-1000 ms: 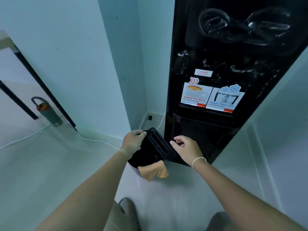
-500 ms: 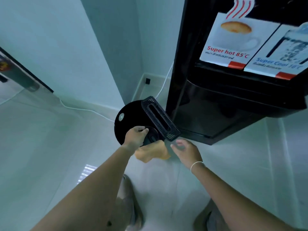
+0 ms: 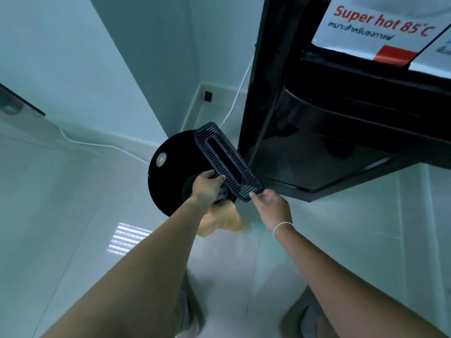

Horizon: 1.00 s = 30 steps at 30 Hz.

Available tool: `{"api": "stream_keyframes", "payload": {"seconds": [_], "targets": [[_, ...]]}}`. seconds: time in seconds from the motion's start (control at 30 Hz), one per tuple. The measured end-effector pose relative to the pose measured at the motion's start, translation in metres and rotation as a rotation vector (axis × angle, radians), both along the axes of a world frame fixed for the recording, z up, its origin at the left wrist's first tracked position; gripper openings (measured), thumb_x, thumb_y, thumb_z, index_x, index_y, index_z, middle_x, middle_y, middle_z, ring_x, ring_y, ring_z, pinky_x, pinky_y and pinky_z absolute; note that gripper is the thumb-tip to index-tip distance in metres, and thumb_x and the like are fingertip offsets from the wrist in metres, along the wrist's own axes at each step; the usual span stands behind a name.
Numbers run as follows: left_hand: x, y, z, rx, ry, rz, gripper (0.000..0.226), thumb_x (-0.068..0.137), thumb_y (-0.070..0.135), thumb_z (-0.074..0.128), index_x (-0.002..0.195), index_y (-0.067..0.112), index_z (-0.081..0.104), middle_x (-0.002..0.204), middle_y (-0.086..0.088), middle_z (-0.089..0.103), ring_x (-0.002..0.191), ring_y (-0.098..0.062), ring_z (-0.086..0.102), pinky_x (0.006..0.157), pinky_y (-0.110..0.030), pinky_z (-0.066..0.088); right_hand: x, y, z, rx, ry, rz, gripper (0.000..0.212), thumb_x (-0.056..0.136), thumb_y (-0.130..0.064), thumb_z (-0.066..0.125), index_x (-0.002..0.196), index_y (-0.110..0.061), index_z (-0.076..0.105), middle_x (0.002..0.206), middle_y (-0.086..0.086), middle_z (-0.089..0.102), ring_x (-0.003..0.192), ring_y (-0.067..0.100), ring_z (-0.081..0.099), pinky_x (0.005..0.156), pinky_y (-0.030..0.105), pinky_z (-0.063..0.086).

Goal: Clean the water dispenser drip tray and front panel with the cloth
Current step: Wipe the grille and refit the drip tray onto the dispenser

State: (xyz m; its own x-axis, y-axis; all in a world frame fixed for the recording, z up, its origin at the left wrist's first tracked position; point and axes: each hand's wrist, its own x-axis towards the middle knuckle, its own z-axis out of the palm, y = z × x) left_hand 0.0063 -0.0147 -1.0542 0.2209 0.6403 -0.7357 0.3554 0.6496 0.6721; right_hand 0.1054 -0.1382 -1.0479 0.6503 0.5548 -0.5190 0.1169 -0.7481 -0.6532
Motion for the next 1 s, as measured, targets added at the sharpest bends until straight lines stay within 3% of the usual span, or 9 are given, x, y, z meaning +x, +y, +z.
{"api": "stream_keyframes", "payload": {"seconds": [0.07, 0.13, 0.37, 0.47, 0.53, 0.63, 0.73, 0.87, 1.0], "targets": [[0.003, -0.001, 0.001, -0.008, -0.035, 0.048, 0.009, 0.094, 0.007, 0.053, 0.101, 0.009, 0.059, 0.080, -0.008, 0.063, 0.072, -0.023, 0.057, 0.056, -0.023, 0.052, 0.000, 0.002, 0.000, 0.028, 0.016, -0.018, 0.020, 0.086, -0.034, 0.059, 0.081, -0.015, 0.061, 0.085, -0.001, 0.067, 0.088, 0.021, 0.063, 0.076, 0.030, 0.047], [0.003, 0.000, 0.003, 0.003, -0.040, 0.072, 0.013, 0.094, 0.005, 0.051, 0.084, 0.011, 0.058, 0.091, -0.013, 0.067, 0.082, -0.025, 0.065, 0.068, -0.027, 0.056, 0.000, 0.004, 0.002, 0.050, 0.032, -0.022, 0.019, 0.086, -0.034, 0.060, 0.079, -0.016, 0.060, 0.080, -0.005, 0.063, 0.086, 0.020, 0.062, 0.074, 0.028, 0.045], [-0.027, 0.016, 0.024, 0.023, -0.111, 0.147, 0.020, 0.097, 0.001, 0.042, 0.083, 0.012, 0.051, 0.087, -0.011, 0.065, 0.073, -0.020, 0.066, 0.059, -0.028, 0.057, -0.026, -0.002, 0.007, -0.002, 0.273, 0.087, 0.042, 0.080, -0.036, 0.067, 0.118, -0.023, 0.055, 0.102, -0.003, 0.059, 0.093, 0.011, 0.055, 0.080, 0.020, 0.040], [-0.048, 0.026, 0.032, 0.077, -0.067, 0.177, 0.018, 0.095, 0.003, 0.043, 0.085, 0.016, 0.051, 0.088, -0.008, 0.064, 0.070, -0.019, 0.063, 0.067, -0.034, 0.057, -0.044, -0.002, 0.003, -0.163, 0.204, 0.241, 0.016, 0.078, -0.028, 0.065, 0.075, -0.024, 0.049, 0.069, -0.005, 0.048, 0.063, 0.013, 0.047, 0.061, 0.023, 0.036], [-0.059, 0.030, 0.038, 0.118, -0.057, 0.193, 0.016, 0.091, 0.005, 0.049, 0.083, 0.019, 0.053, 0.089, -0.006, 0.066, 0.075, -0.021, 0.063, 0.077, -0.040, 0.055, -0.051, 0.000, 0.005, -0.172, 0.155, 0.234, 0.033, 0.078, -0.022, 0.058, 0.056, -0.019, 0.032, 0.056, -0.003, 0.033, 0.054, 0.015, 0.032, 0.051, 0.026, 0.027], [-0.070, 0.032, 0.050, 0.194, -0.098, 0.214, 0.010, 0.088, 0.005, 0.052, 0.094, 0.012, 0.055, 0.080, -0.002, 0.068, 0.073, -0.017, 0.064, 0.073, -0.033, 0.056, -0.054, 0.008, 0.026, -0.021, 0.220, 0.141, 0.031, 0.075, -0.017, 0.054, 0.054, -0.019, 0.031, 0.055, -0.004, 0.029, 0.056, 0.015, 0.028, 0.048, 0.024, 0.023], [-0.073, 0.028, 0.068, 0.220, -0.174, 0.245, 0.010, 0.093, 0.008, 0.045, 0.096, 0.016, 0.050, 0.066, 0.004, 0.068, 0.064, -0.011, 0.061, 0.059, -0.024, 0.053, -0.053, 0.020, 0.062, 0.220, 0.361, -0.053, 0.004, 0.065, -0.026, 0.046, 0.065, -0.023, 0.048, 0.062, -0.004, 0.038, 0.060, 0.014, 0.035, 0.051, 0.021, 0.029], [-0.070, 0.019, 0.092, 0.219, -0.272, 0.154, 0.018, 0.100, 0.012, 0.034, 0.094, 0.020, 0.049, 0.080, -0.007, 0.068, 0.073, -0.022, 0.065, 0.074, -0.038, 0.054, -0.049, 0.036, 0.102, 0.465, 0.379, -0.177, 0.019, 0.086, -0.013, 0.046, 0.079, -0.024, 0.059, 0.072, 0.001, 0.049, 0.062, 0.013, 0.041, 0.044, 0.017, 0.030], [-0.071, 0.006, 0.118, 0.369, -0.239, -0.078, 0.021, 0.103, 0.016, 0.032, 0.105, 0.025, 0.051, 0.091, -0.011, 0.069, 0.069, -0.025, 0.066, 0.063, -0.033, 0.057, -0.057, 0.048, 0.128, 0.576, 0.261, -0.081, 0.023, 0.087, -0.007, 0.043, 0.100, -0.018, 0.058, 0.079, -0.001, 0.055, 0.068, 0.013, 0.048, 0.054, 0.021, 0.036]]}}
